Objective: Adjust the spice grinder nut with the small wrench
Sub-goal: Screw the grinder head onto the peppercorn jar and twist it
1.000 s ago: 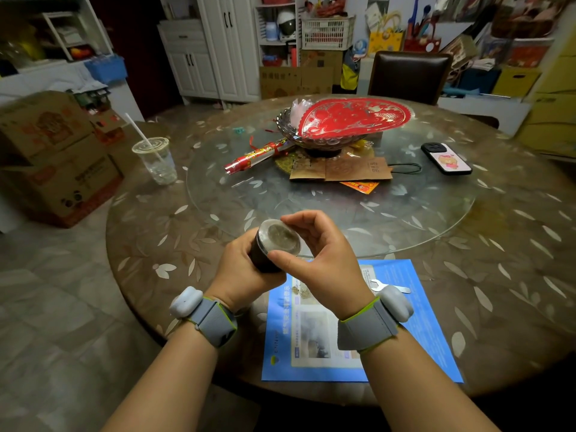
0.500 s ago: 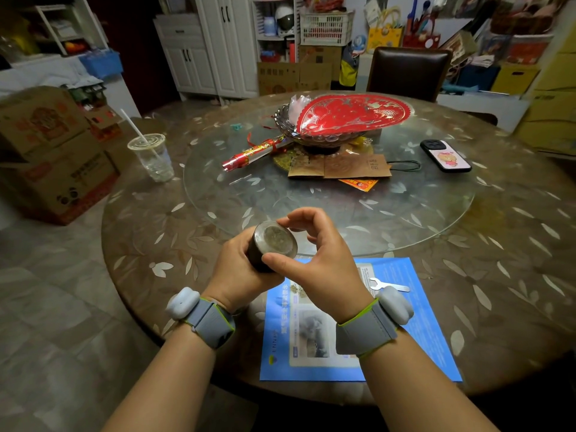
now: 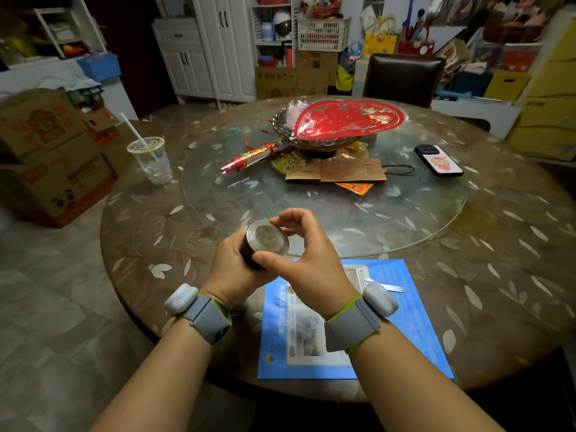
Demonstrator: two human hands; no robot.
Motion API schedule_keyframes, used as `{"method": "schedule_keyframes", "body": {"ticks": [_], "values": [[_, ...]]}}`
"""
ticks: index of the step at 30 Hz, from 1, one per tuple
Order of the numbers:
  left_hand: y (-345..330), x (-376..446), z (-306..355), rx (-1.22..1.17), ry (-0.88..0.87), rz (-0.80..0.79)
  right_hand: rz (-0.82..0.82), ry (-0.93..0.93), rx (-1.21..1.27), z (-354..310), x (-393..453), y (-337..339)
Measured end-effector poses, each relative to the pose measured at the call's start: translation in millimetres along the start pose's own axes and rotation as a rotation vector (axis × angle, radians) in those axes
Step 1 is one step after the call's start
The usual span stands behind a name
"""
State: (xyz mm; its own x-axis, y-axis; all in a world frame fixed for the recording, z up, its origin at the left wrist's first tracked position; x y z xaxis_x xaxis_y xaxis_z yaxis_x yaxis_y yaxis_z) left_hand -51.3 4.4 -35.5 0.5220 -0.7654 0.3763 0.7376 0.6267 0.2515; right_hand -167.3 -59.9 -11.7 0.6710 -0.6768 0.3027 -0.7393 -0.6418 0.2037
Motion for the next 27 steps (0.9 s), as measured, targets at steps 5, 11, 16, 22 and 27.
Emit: {"method": "schedule_keyframes", "body": {"ticks": [5,11,16,22,27], "values": [[3,7,4,-0.020,0.049,0.058,-0.062,-0.146,0.323,9,3,-1],[-11,33,50,-0.218,-0.034,0.051,0.119,-0.443,0.431,54,-16,17],[-49,46,79,-0.492,-0.043,-0.047,0.153,-0.803,0.838,82,-44,12],[-82,40,57,-0.629,0.103,-0.016,0.213,-0.878,1.260,82,-42,33],[-97,35,40,-0.521,0.203,-0.054,0.377,-0.853,1.219,107,-41,60]]}}
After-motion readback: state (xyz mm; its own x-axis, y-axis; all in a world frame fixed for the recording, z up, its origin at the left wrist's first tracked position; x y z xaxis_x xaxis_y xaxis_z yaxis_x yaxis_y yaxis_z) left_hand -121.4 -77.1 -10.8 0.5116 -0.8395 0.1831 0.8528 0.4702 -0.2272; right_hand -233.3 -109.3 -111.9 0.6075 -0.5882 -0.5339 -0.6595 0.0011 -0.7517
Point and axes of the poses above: each hand's wrist, its own x-axis towards the middle knuckle, its own y-axis out of the back of the hand, z = x × y, the point moved 7 cm from there along x, towards the middle knuckle
